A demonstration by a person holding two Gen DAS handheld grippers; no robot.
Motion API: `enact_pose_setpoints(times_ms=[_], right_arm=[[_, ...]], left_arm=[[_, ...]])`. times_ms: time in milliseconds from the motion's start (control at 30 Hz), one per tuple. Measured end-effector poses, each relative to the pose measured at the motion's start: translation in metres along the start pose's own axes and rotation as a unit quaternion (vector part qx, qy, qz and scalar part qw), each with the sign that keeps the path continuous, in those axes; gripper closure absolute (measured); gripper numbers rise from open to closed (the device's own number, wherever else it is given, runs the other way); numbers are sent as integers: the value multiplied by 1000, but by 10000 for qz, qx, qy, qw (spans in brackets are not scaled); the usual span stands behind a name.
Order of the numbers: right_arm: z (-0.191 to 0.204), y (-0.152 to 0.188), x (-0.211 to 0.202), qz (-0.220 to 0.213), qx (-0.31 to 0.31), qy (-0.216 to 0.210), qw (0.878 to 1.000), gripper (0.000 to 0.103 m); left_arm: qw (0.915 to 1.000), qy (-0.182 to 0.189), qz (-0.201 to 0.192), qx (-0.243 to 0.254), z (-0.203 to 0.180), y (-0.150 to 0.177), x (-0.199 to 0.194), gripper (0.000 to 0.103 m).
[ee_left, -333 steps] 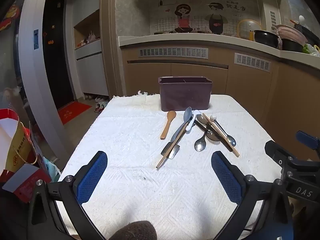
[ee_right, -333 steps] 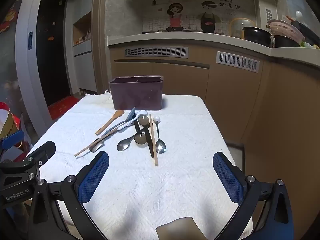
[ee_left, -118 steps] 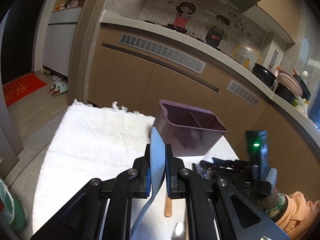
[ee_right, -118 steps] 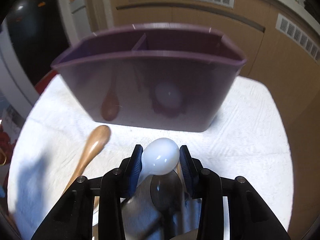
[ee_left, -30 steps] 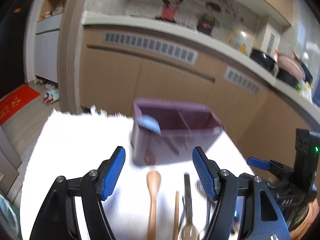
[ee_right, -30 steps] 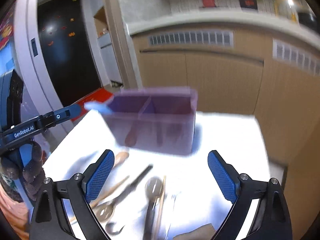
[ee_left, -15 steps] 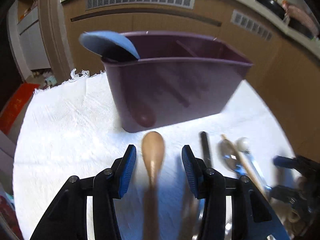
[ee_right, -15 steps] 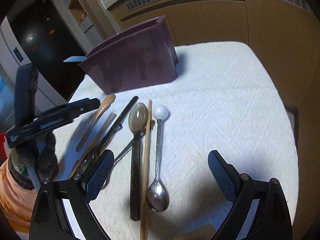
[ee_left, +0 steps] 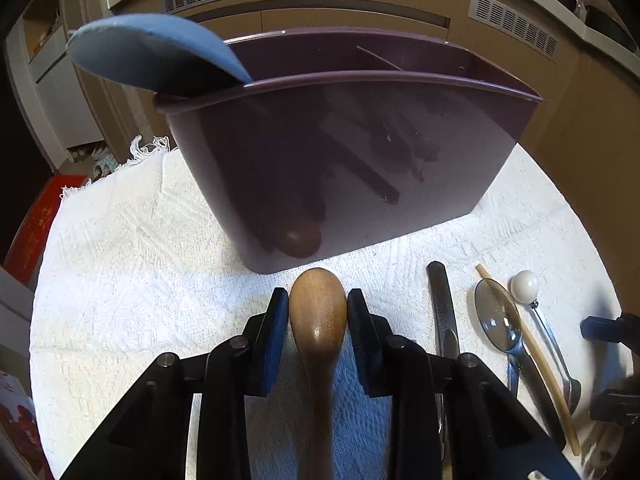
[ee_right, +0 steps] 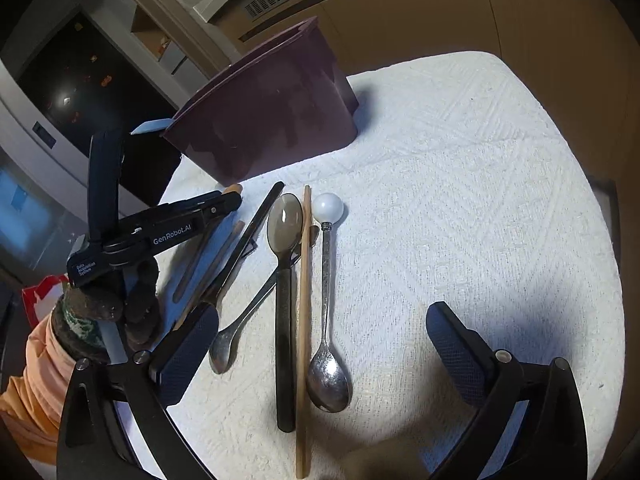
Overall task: Organize utensils
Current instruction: 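Grasp the wooden spoon with the left gripper and lift it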
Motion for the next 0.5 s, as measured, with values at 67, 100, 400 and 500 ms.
enact_pose_setpoints(times_ms=[67,100,400,500], right_arm=[[0,0,0,15,45,11,10000,0],[2,0,1,51,1,69,10000,0],[34,-16,17,32,-1188,1333,9839,32],[43,-27,17,-132,-1472,1490,9777,48]], left_arm=[[10000,-21,-47,14,-1,2,-3,76],[10000,-19,-60,15,-3,1,-3,76],[9985,173,-520,-32,-2,23,-54,76],[9966,229,-777,-168,8,32,-80,76]])
Point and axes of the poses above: each gripper's, at about its wrist camera, not at the fingertips, and x roughly the way its jaws point, z to its left, y to its underside, the point moved 2 cm from there along x, roughly the way its jaws point, and after that the axes turned 6 degrees about z, right-handed, at the moved point
